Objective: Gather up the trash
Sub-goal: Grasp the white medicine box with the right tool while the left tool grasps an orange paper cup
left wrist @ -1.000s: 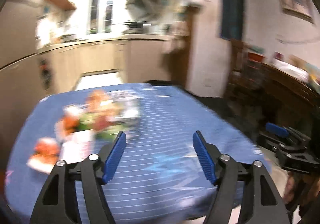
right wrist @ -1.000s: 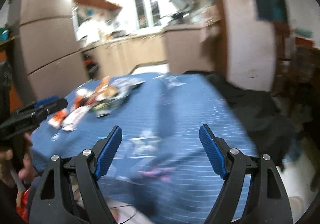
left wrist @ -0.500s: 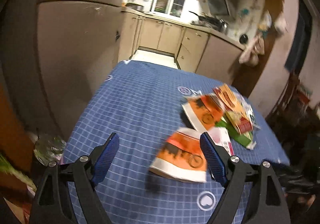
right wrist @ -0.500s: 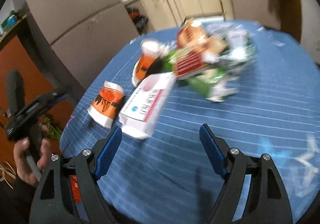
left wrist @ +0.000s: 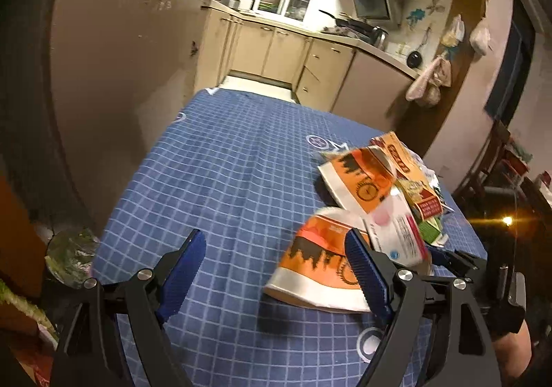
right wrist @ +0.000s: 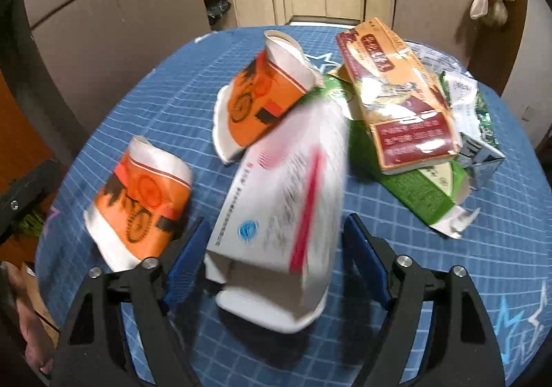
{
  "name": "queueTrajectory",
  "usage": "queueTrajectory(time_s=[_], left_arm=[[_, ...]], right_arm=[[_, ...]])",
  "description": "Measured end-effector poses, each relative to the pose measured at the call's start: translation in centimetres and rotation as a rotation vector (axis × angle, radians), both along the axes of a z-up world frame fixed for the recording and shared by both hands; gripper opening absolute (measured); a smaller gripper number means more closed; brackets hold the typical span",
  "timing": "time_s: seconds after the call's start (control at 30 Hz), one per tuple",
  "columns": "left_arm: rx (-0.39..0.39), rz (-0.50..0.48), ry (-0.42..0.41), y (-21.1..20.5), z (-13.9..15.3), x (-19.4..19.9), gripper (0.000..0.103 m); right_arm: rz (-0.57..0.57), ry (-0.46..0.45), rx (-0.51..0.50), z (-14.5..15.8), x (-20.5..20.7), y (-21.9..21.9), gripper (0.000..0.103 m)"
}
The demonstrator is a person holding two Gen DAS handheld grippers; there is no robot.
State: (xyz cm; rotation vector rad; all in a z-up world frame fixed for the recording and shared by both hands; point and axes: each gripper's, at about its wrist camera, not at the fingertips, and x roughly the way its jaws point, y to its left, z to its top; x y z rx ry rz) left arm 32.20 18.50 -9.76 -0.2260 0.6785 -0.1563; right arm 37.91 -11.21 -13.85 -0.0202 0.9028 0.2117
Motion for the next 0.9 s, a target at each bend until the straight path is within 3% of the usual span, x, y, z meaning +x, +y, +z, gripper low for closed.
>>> queueTrajectory(time_s=[0.03,0.07,0.13,0.17,0.3,0.53,0.77,0.9], left_arm=[[-0.002,-0.014,-0.002,-0.3,0.0,-0.1,0.082],[0.000,-0.025,-0.003,-1.0,-0.1,0.1,0.082],[0.012,-0.055,0.007,-2.1,-0.5,0.4,0.084],[0.016,-0.067,0.012,-2.8,-0.8,0.9,0.084],[0.006,-0.104,0.052,-4.5,-2.3,2.0,0.084],[0.041,-0.146,0.108,-6.9,-3.5,3.6,0.084],[0.091,-0.168,0.129,-8.7,-3.7,4.5,0.084],[0.065,-0.190,0.135,-7.2,-3.4,3.9,0.084]], right_arm=[[0.008,-0.005,-0.021,0.1,-0.3,-0.1,0.058],[0.015,-0.011,-0.037,0.1,-0.3,-0.1,0.041],[0.024,-0.018,-0.036,0.1,-0.8,-1.3,0.021],[0.026,-0.017,-0.021,0.1,-1.0,-1.9,0.018],[0.059,-0.011,0.061,0.1,-2.0,-4.2,0.018],[0.077,-0.013,0.112,0.3,-3.6,-6.6,0.019],[0.059,-0.027,0.164,1.0,-3.2,-8.0,0.036],[0.078,-0.037,0.133,1.2,-3.8,-8.5,0.036]])
